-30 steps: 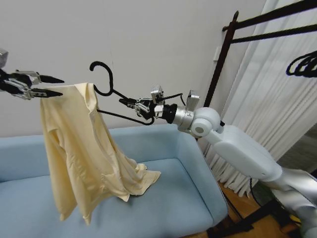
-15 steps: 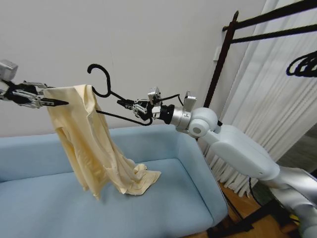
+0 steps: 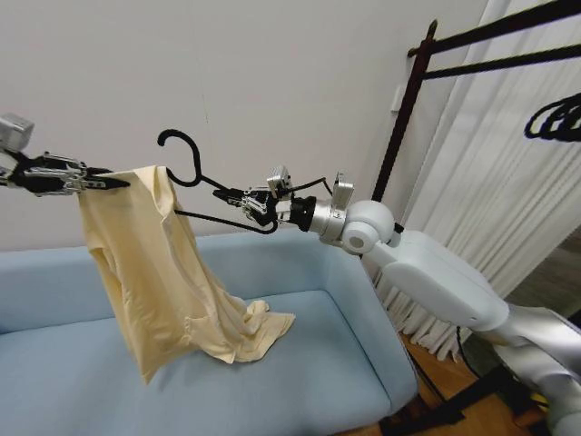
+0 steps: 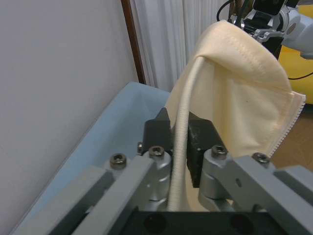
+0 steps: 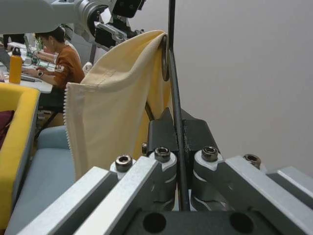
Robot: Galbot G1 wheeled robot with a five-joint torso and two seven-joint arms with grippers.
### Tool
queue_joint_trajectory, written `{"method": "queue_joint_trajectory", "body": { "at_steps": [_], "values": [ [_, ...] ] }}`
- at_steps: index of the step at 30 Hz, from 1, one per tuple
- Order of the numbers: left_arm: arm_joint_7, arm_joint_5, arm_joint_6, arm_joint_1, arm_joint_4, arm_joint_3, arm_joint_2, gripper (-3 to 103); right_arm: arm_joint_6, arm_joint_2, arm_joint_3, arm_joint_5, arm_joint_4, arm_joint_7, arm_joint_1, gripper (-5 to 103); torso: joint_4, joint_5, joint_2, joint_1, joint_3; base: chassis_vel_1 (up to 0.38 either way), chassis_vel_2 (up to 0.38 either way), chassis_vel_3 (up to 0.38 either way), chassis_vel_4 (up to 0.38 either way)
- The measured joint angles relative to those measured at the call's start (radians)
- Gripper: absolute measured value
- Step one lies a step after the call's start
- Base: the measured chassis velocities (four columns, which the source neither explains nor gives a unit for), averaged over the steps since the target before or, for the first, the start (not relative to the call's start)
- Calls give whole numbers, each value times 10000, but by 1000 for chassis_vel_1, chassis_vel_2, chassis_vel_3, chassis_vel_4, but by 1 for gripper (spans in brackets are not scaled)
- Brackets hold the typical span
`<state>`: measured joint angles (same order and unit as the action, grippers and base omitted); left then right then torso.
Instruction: Pick up the clothes from the sofa and hang them on the clothes hanger.
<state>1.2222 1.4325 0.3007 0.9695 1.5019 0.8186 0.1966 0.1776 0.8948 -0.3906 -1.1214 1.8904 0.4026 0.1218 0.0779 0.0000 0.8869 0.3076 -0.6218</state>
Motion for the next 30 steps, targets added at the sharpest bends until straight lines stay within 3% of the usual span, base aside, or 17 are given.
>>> {"method": "queue_joint_trajectory", "body": {
  "at_steps": [2, 8, 11, 13, 15, 19, 22, 25, 27, 30],
  "values": [
    [-16, 11, 0, 0, 26, 0, -15, 2, -1, 0, -26, 3, 12, -14, 21, 2, 0, 0, -1, 0, 0, 0, 0, 0, 0],
    [-7, 17, -11, -13, 41, 3, -91, 2, 92, -64, -69, 29, 122, -242, 8, -2, 0, 0, 0, 0, 0, 0, 0, 0, 0],
    [11, 12, -18, -18, 38, 2, -122, 2, 114, -82, -71, 29, 120, -317, -19, 2, 0, 0, 0, 0, 0, 0, 0, 0, 0],
    [77, 28, -24, -51, 39, 2, -201, 2, 133, -155, -66, 29, 107, -577, -96, 18, -1, 0, 0, 0, 0, 0, 0, 0, 0],
    [116, 61, -24, -67, 42, 4, -234, 2, 144, -197, -24, 16, 106, -665, -141, 18, 0, 0, -1, 1, 0, 0, 0, 0, 0],
    [263, 91, -19, -100, 39, 24, -343, 2, 246, -494, 330, -221, 33, -973, -314, 39, 0, 1, -1, 0, 0, 0, 0, 0, 0],
    [296, 92, -19, -108, 32, 38, -373, 2, 254, -684, 479, -313, -29, -1004, -374, 44, 0, 0, -1, 0, 0, 0, 0, 0, 0],
    [384, 96, -50, -128, 8, 61, -394, 2, 260, -1178, 890, -609, -140, -1063, -651, 61, 0, 1, -1, 0, 0, 0, 0, 0, 0],
    [428, 101, -71, -135, 1, 66, -395, 2, 266, -1335, 994, -671, -163, -1069, -756, 61, 0, 1, 0, 0, 0, 0, 0, 0, 0],
    [579, 130, -124, -182, -63, 90, -403, 2, 353, -1979, 1506, -902, -352, -989, -1563, 78, 3, 3, 0, -1, 1, 0, 0, 0, 0]
  ]
}}
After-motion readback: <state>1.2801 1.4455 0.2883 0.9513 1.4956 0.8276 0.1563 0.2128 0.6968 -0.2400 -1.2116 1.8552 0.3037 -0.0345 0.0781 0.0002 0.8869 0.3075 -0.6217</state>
